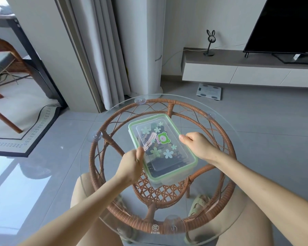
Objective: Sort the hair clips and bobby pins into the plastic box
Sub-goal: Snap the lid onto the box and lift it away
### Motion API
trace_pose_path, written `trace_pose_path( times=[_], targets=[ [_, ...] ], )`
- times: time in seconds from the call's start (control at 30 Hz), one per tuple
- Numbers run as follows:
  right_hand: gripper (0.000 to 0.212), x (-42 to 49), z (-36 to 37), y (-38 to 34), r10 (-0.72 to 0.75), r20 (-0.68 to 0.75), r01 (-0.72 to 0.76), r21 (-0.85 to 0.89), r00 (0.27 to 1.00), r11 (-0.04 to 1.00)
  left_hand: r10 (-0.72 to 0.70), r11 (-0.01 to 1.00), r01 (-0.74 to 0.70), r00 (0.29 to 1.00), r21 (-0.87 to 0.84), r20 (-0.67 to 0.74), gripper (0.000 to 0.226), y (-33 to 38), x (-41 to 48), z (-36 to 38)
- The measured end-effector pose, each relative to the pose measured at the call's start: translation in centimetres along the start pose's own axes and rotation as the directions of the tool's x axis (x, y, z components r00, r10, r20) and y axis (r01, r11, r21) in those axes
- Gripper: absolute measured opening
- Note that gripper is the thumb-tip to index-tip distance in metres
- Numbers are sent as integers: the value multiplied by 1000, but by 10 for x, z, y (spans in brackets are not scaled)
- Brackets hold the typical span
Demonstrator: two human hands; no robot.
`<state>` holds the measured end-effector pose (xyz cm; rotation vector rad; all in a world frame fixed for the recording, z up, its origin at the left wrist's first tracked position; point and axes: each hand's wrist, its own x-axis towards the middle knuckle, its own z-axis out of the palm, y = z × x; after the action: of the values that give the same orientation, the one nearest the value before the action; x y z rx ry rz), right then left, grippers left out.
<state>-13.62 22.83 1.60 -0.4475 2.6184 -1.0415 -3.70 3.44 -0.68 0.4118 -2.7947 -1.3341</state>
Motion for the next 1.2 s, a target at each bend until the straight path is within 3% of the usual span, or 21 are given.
trace_pose_path(
  times=[0.1, 0.17, 0.3, 0.43, 0.53, 0.63, 0.7, 0.83, 0.97, 1.03, 1.2],
  targets=[
    [45, -6, 3, 0, 35, -24, -31, 129, 999, 991, 37, 999, -36, 999, -21, 37, 53, -3, 8, -4],
    [46, -9, 7, -2, 47, -63, -39, 127, 997, 991, 47, 999, -48, 997, 6, 60, 56, -5, 13, -9],
    [46, -28, 25, -14, 66, -257, -115, -180, 964, 977, 4, 979, -41, 984, 198, 181, 58, 7, 24, -29],
    [45, -58, 44, -13, 88, -312, -172, -254, 946, 952, -106, 950, 18, 958, 313, 267, 69, 17, 27, -41],
    [51, -62, 44, -10, 191, -207, -206, -50, 959, 977, -234, 972, 223, 930, 70, 283, 74, 13, 11, -32],
    [46, -68, 48, -14, 273, -88, -229, 336, 958, 914, -314, 865, 407, 895, -292, 317, 62, 12, -21, -22],
    [41, -71, 55, -17, 322, -110, -241, 455, 940, 858, -338, 799, 426, 902, -425, 270, 54, 8, -42, -11],
    [35, -79, 70, -32, 435, -127, -302, 548, 892, 780, -328, 745, 328, 938, -581, 108, 43, 4, -72, -5],
    [29, -101, 85, -48, 385, -53, -235, 714, 921, 660, -292, 606, 219, 955, -765, 43, 38, 6, -100, -24],
    [34, -112, 91, -58, 253, -58, -153, 659, 966, 736, -348, 591, 118, 930, -798, -119, 37, 0, -116, -36],
    [56, -108, 97, -77, -43, 45, 14, 508, 998, 861, -532, 587, 9, 758, -810, -377, 34, -40, -169, -81]
  ],
)
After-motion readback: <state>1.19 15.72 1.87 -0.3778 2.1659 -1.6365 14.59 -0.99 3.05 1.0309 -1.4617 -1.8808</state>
